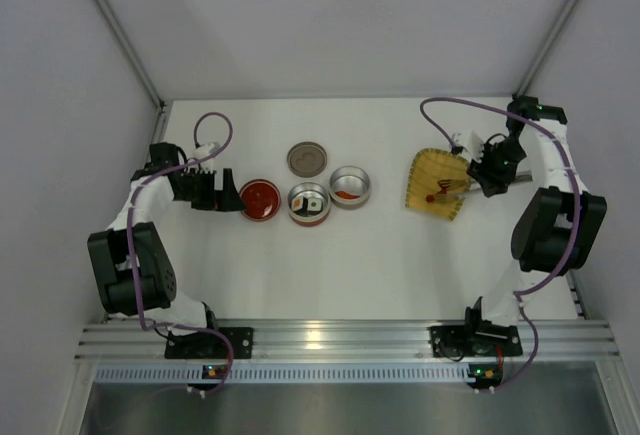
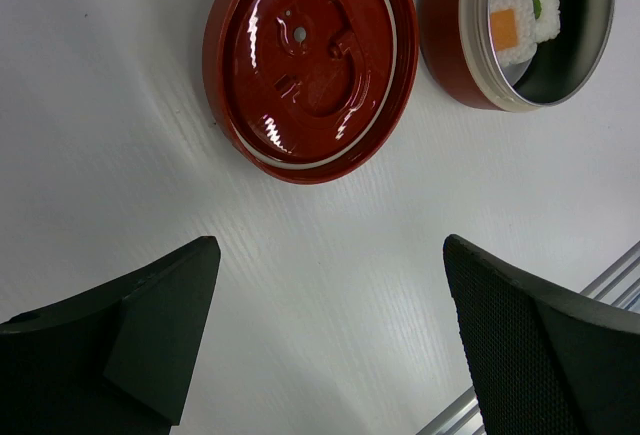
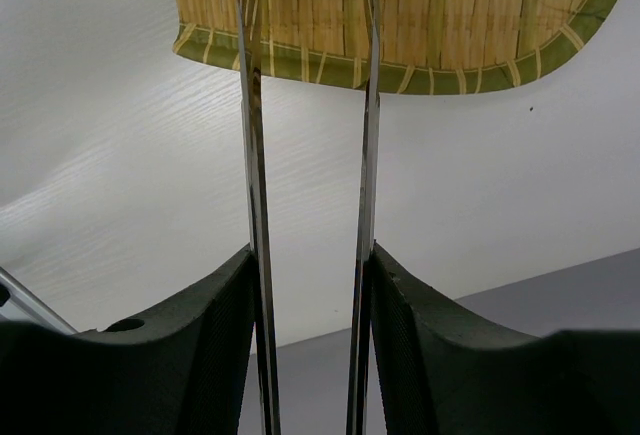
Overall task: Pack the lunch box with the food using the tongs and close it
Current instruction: Pick up the fake food from the plate.
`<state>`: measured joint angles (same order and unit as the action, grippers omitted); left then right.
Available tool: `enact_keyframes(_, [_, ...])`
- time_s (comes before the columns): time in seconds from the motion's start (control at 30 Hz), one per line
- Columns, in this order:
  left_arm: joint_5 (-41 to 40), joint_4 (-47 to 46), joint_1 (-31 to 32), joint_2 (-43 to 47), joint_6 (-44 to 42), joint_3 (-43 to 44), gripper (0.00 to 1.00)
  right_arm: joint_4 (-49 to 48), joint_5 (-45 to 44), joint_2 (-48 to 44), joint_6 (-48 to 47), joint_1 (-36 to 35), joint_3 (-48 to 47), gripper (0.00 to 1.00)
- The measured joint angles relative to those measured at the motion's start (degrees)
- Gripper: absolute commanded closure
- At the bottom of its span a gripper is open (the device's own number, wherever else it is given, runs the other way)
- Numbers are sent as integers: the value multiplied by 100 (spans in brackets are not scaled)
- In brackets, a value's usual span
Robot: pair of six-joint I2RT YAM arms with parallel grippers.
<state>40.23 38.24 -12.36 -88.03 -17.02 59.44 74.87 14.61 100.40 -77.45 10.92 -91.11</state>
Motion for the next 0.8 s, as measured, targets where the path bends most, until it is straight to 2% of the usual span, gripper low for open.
enact_keyframes(0.17, [-20, -2, 0, 0, 42, 79, 2, -2, -22, 188, 4, -15, -7, 57])
enact_keyframes(0.57, [-22, -2, 0, -2, 105, 79, 2, 15, -20, 402, 61, -28, -426, 81])
enact_keyframes(0.8, [-20, -2, 0, -2, 107, 79, 2, 44, 170, 227, 168, -31, -549, 84])
